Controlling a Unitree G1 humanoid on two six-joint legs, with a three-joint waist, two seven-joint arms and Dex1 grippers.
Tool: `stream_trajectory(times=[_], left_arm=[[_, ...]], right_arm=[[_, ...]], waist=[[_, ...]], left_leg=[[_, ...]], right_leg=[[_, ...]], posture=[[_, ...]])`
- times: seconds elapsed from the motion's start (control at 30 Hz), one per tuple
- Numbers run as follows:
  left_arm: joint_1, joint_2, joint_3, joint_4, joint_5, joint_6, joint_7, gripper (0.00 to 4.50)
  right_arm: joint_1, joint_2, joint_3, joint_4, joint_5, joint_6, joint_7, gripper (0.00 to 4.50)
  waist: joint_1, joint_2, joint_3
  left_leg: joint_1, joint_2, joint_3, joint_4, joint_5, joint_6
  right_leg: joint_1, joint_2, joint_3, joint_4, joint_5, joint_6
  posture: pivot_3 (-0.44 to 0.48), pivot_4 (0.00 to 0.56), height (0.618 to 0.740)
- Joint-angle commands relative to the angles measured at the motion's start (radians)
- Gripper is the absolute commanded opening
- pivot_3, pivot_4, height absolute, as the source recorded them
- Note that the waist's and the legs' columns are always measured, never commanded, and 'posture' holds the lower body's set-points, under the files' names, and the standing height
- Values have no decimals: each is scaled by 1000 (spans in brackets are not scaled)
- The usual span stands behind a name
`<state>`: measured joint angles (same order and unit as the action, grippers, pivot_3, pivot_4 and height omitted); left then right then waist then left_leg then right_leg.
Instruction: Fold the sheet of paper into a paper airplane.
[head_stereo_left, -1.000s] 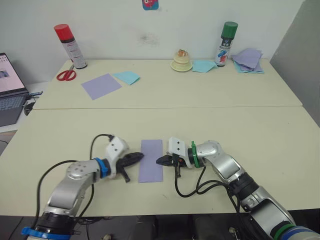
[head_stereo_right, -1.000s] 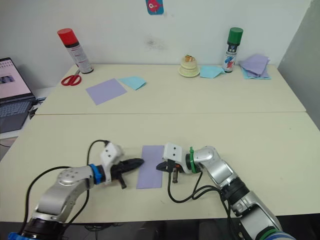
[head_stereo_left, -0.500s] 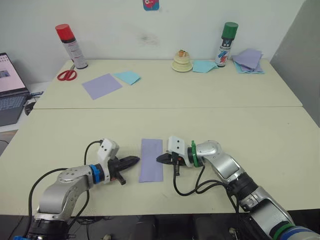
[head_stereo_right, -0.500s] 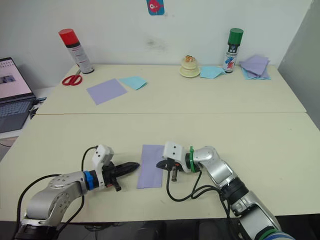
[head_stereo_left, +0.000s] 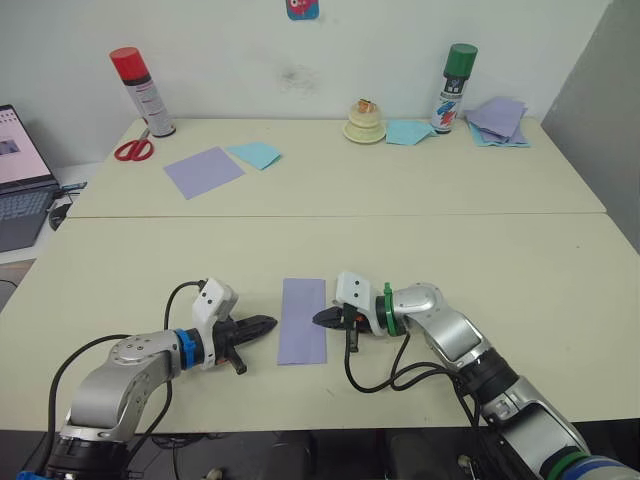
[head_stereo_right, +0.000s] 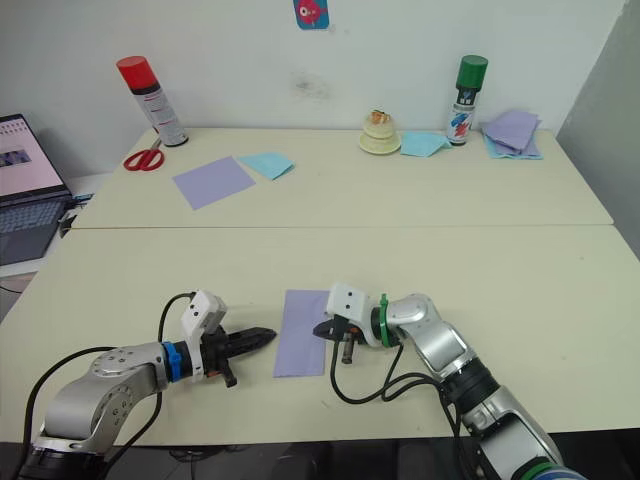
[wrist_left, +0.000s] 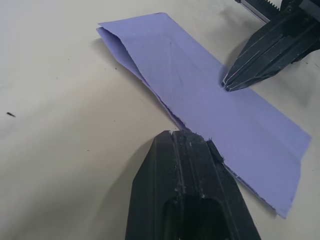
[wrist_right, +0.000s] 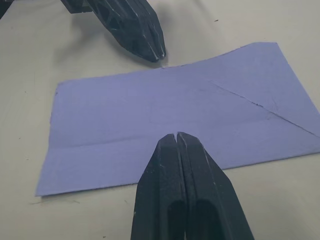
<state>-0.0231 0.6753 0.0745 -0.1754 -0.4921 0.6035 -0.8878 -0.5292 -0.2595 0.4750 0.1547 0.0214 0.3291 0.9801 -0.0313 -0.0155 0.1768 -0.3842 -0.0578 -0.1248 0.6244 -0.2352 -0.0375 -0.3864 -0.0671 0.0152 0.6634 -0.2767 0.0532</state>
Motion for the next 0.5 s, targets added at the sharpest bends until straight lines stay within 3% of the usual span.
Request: stream_trajectory(times=[0.03, 0.5], left_arm=[[-21, 0, 1, -12, -3, -6, -6, 0], [-52, -5, -18, -7, -2, -12, -20, 0]], right_arm=[[21, -12, 10, -5, -13, 30, -6, 19], [23, -5, 12, 1, -11, 40, -7, 19]], waist=[[0, 0, 0], [0, 0, 0]], left_leg=[[0, 0, 0, 0, 0, 0], [0, 0, 0, 0, 0, 0]], right_leg=[[0, 0, 0, 0, 0, 0], [0, 0, 0, 0, 0, 0]], posture=[[0, 150, 740], [0, 150, 740]])
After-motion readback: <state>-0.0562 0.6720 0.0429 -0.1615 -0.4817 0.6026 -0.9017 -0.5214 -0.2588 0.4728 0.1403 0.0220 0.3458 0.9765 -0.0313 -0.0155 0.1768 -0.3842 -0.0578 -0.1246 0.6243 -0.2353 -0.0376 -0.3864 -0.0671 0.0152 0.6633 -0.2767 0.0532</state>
